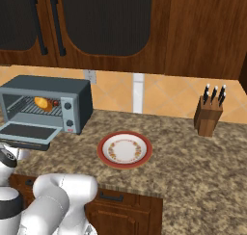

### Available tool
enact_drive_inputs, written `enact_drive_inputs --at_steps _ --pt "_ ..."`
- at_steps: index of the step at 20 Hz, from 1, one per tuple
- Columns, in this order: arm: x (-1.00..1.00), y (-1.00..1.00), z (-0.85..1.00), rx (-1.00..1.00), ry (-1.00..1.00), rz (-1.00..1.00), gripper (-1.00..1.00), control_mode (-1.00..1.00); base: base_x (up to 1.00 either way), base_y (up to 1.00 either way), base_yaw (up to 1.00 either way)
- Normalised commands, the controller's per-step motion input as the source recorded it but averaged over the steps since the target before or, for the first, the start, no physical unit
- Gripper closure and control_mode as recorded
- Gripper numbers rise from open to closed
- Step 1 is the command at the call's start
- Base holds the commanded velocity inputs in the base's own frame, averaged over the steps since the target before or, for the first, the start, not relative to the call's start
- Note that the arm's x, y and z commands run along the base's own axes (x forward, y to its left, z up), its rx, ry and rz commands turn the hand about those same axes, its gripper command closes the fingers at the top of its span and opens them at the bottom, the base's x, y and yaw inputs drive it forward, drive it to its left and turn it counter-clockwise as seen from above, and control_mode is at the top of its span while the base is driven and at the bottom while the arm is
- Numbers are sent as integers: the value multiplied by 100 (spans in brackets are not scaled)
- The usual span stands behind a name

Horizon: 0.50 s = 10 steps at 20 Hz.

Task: Pick up the kebab skewer and baguette bread, and place them inside the toaster oven. Close the toaster oven door and start by setting the timer.

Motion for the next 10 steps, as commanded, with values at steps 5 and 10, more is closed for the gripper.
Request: enact_drive_inputs --at_steps 5,10 --pt "26 0 -12 0 -6 0 -100 -100 0 0 0" --pt "30 0 -5 0 -3 0 -100 -100 0 0 0"
